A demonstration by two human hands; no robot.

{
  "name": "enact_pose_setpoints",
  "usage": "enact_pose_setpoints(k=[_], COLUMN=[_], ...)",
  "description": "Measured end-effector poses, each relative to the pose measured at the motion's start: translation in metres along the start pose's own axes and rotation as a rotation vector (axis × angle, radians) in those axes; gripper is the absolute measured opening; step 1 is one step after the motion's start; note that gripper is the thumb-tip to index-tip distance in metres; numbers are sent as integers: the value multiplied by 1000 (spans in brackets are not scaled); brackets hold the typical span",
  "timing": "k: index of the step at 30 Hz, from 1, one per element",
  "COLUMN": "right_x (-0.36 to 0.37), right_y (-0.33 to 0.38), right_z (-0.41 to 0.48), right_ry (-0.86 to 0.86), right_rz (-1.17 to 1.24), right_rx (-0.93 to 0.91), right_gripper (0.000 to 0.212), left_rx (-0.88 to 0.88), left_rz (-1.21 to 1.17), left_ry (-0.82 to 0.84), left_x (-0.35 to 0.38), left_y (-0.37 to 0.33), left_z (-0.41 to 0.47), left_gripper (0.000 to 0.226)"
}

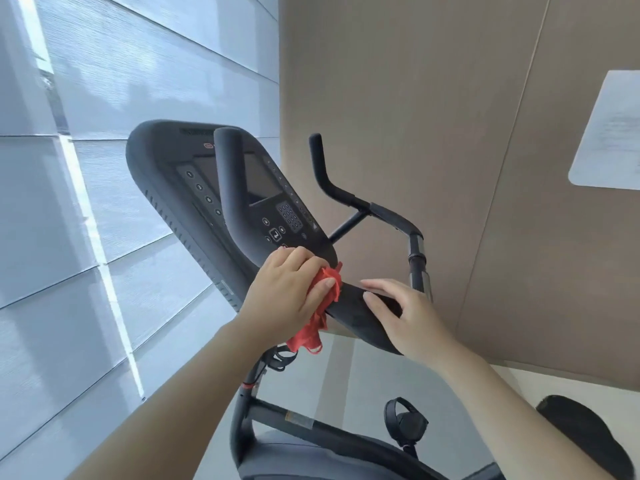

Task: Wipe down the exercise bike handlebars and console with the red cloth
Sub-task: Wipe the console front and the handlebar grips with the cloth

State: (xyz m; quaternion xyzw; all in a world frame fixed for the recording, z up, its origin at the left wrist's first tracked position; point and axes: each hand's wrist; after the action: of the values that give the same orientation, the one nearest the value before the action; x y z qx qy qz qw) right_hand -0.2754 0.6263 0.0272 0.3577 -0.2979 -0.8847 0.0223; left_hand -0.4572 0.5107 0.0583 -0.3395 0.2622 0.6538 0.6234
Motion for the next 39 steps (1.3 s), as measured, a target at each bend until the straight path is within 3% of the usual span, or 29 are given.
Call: enact_pose_setpoints(k=[4, 7, 11, 15, 22, 26, 33, 39], right_x=[5, 6, 5, 7, 6, 7, 4, 16], right_y=[-1, 0, 1, -1, -3, -1, 29, 39], right_z=[4, 2, -2, -3, 1, 2, 31, 37], right_ry=[63, 53, 48, 35, 13, -11, -109, -58], right_rz=[-52, -81, -82, -72, -4, 14, 17, 17], right_rx=[16, 21, 30, 33, 59, 78, 32, -3], right_gripper=[35, 34, 32, 33, 26, 26, 30, 30], left_rx=[-27, -50, -61, -19, 148, 56, -71, -274], left_rz=[175, 230, 127, -83, 29, -76, -278, -510], left_ry=[90, 69, 7, 8, 185, 61, -49, -270], left_x=[-3, 1, 8, 5, -12, -4, -5, -46], left_y=[2, 0, -1, 1, 21, 11, 10, 37], left_z=[18, 21, 14, 3, 4, 5, 4, 12], left_gripper=[65, 66, 54, 67, 57, 38, 26, 14])
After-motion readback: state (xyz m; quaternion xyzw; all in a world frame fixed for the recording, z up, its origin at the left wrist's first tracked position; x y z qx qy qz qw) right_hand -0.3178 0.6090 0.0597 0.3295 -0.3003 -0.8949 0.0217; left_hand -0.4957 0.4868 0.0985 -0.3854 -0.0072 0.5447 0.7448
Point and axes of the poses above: each hand's wrist, its own z-axis towards the middle knuckle, its own x-axis out of the palm, y = z × x, and after that the axes turned 6 degrees about -x, right-handed
